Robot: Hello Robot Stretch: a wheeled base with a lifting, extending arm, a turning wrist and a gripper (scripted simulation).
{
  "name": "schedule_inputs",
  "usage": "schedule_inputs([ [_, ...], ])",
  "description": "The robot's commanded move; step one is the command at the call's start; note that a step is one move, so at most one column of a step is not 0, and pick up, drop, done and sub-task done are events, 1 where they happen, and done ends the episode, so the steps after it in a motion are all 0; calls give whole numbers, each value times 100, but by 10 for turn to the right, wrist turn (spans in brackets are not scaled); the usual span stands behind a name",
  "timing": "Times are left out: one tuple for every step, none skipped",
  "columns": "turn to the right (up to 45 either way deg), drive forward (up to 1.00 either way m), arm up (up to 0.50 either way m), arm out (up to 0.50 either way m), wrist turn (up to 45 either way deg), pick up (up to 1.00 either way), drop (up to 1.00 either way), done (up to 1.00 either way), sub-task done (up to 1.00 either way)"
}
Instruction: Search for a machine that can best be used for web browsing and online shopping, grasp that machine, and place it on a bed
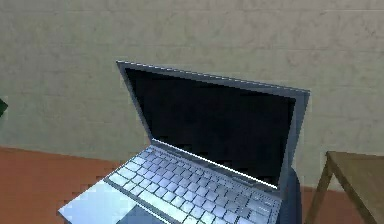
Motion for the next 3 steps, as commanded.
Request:
schedule_inputs([
  [-330, 0, 0, 0, 0, 0, 0, 0, 0],
  [0, 25, 0, 0, 0, 0, 0, 0, 0],
  [-420, 0, 0, 0, 0, 0, 0, 0, 0],
])
